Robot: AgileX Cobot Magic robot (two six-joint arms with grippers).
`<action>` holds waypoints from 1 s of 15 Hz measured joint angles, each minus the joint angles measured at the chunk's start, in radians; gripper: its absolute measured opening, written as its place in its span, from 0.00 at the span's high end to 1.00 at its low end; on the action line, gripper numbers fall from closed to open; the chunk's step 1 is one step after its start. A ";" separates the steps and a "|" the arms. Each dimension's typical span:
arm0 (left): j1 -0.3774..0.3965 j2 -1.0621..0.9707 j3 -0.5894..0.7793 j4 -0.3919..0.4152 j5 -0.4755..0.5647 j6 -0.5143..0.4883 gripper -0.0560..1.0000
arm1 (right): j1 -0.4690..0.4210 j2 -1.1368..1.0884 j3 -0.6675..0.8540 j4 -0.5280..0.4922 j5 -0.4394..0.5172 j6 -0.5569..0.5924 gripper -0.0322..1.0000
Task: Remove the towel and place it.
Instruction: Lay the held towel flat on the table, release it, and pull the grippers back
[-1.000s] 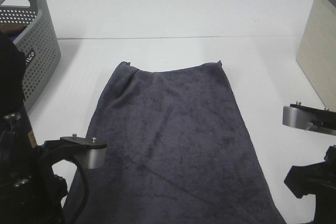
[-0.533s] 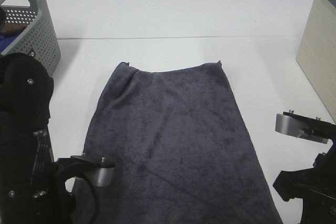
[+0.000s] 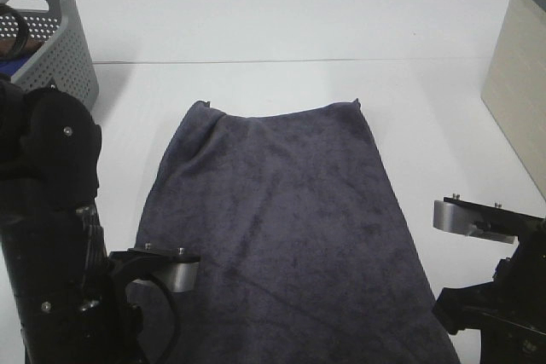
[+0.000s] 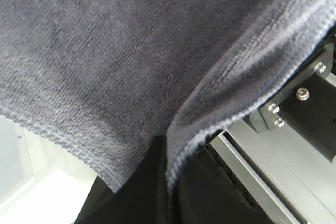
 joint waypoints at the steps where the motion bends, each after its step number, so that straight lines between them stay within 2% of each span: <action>1: 0.000 0.004 0.000 -0.018 -0.011 0.000 0.95 | 0.000 0.000 0.000 0.000 -0.001 -0.005 0.93; 2: 0.000 0.006 0.000 -0.037 -0.019 0.000 0.90 | 0.000 0.000 0.000 0.002 -0.001 -0.007 0.90; 3: 0.000 0.006 0.000 -0.055 -0.028 0.000 0.82 | 0.000 0.000 0.000 0.009 -0.001 -0.009 0.86; 4: 0.000 0.006 0.000 -0.071 -0.032 0.000 0.69 | 0.000 0.000 0.000 0.021 -0.001 -0.010 0.79; 6: 0.000 0.006 0.000 -0.103 -0.038 -0.004 0.36 | 0.000 0.000 0.000 0.044 -0.001 -0.016 0.56; 7: 0.000 0.006 0.000 -0.115 -0.041 -0.004 0.24 | 0.000 0.000 0.000 0.051 -0.001 -0.016 0.43; 8: 0.000 0.006 -0.005 -0.122 -0.043 -0.002 0.18 | 0.000 0.000 0.000 0.052 -0.001 -0.016 0.31; 10: 0.000 0.004 -0.045 -0.124 -0.048 0.001 0.15 | 0.000 0.000 -0.004 0.051 -0.005 -0.016 0.23; 12: 0.000 0.004 -0.111 -0.120 -0.044 0.001 0.14 | 0.000 0.001 -0.046 0.041 -0.006 -0.036 0.21; 15: 0.000 0.004 -0.234 -0.026 -0.031 0.001 0.14 | 0.000 0.002 -0.172 0.001 -0.087 -0.045 0.21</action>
